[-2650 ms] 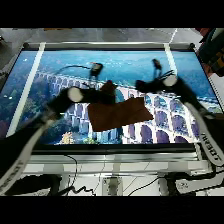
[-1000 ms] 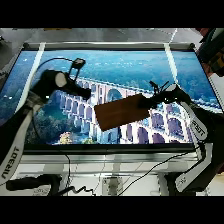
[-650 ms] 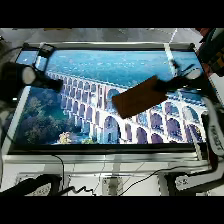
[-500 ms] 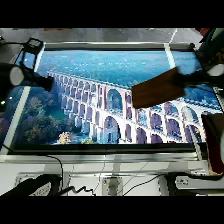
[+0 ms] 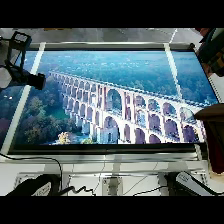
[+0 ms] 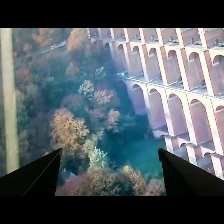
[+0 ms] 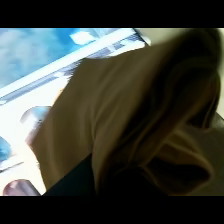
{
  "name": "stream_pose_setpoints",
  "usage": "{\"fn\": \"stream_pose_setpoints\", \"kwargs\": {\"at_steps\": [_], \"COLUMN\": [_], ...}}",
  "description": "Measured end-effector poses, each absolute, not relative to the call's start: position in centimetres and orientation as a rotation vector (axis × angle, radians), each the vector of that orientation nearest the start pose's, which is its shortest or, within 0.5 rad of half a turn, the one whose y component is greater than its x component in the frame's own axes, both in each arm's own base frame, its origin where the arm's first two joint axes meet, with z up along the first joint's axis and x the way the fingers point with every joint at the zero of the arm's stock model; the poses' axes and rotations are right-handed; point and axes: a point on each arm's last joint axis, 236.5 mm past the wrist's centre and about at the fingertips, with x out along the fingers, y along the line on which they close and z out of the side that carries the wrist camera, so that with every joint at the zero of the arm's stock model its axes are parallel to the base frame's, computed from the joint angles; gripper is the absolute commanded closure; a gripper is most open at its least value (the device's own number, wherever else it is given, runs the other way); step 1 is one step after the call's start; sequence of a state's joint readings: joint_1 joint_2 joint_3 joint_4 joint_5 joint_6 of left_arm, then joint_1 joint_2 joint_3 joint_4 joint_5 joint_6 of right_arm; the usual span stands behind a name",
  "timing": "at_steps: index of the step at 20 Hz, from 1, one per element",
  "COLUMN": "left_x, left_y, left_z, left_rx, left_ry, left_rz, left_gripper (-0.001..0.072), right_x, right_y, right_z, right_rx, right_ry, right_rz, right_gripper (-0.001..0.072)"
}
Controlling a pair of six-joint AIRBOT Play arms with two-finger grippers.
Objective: Fold the clothes and pants, and hang the long-sleeved shirts on hangers.
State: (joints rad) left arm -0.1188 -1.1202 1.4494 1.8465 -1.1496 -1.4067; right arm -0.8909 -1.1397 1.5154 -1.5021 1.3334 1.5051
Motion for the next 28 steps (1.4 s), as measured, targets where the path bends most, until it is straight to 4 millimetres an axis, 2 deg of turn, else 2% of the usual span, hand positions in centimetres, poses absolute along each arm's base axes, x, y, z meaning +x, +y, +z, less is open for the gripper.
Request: {"fn": "stream_pose_setpoints", "kwargs": {"at_steps": [4, 5, 6, 8, 9, 10, 12, 13, 15, 19, 21, 24, 26, 28], "left_x": [42.0, 42.0, 42.0, 42.0, 42.0, 42.0, 42.0, 42.0, 42.0, 42.0, 42.0, 42.0, 42.0, 42.0], "left_y": [0.9, 0.9, 0.9, 0.9, 0.9, 0.9, 0.9, 1.0, 1.0, 1.0, 1.0, 1.0, 1.0, 1.0], "left_z": [19.9, 19.9, 19.9, 19.9, 19.9, 19.9, 19.9, 19.9, 19.9, 19.9, 19.9, 19.9, 19.9, 19.9], "left_rx": [0.412, 0.412, 0.412, 0.412, 0.412, 0.412, 0.412, 0.412, 0.412, 0.412, 0.412, 0.412, 0.412, 0.412], "left_ry": [0.807, 0.807, 0.807, 0.807, 0.807, 0.806, 0.807, 0.806, 0.806, 0.806, 0.806, 0.806, 0.806, 0.806], "left_rz": [0.014, 0.014, 0.014, 0.014, 0.014, 0.014, 0.015, 0.015, 0.015, 0.015, 0.015, 0.015, 0.015, 0.016], "left_gripper": [0.0022, 0.0022, 0.0022, 0.0022, 0.0022, 0.0022, 0.0022, 0.0022, 0.0022, 0.0022, 0.0022, 0.0022, 0.0022, 0.0022], "right_x": [17.9, 16.2, 15.1, 13.3, 12.9, 13.0, 13.7, 14.6, 16.8, 24.1, 28.4, 33.9, 36.6, 38.2], "right_y": [-32.6, -33.2, -33.5, -34.1, -34.2, -34.3, -34.3, -34.1, -33.2, -28.8, -25.0, -18.0, -12.7, -7.1], "right_z": [18.3, 18.2, 18.1, 18.3, 18.2, 18.3, 18.3, 18.2, 17.7, 16.3, 15.7, 14.8, 14.3, 13.7], "right_rx": [0.551, 0.584, 0.612, 0.648, 0.669, 0.690, 0.723, 0.738, 0.738, 0.621, 0.535, 0.381, 0.273, 0.166], "right_ry": [0.906, 0.903, 0.899, 0.881, 0.869, 0.851, 0.815, 0.801, 0.810, 0.886, 0.921, 0.965, 0.986, 1.001], "right_rz": [-0.968, -1.020, -1.055, -1.117, -1.135, -1.137, -1.118, -1.090, -1.014, -0.770, -0.624, -0.412, -0.270, -0.123], "right_gripper": [0.0697, 0.0668, 0.0554, 0.0212, 0.0195, 0.0215, 0.0429, 0.0545, 0.0699, 0.0699, 0.0699, 0.0699, 0.0699, 0.0699]}}
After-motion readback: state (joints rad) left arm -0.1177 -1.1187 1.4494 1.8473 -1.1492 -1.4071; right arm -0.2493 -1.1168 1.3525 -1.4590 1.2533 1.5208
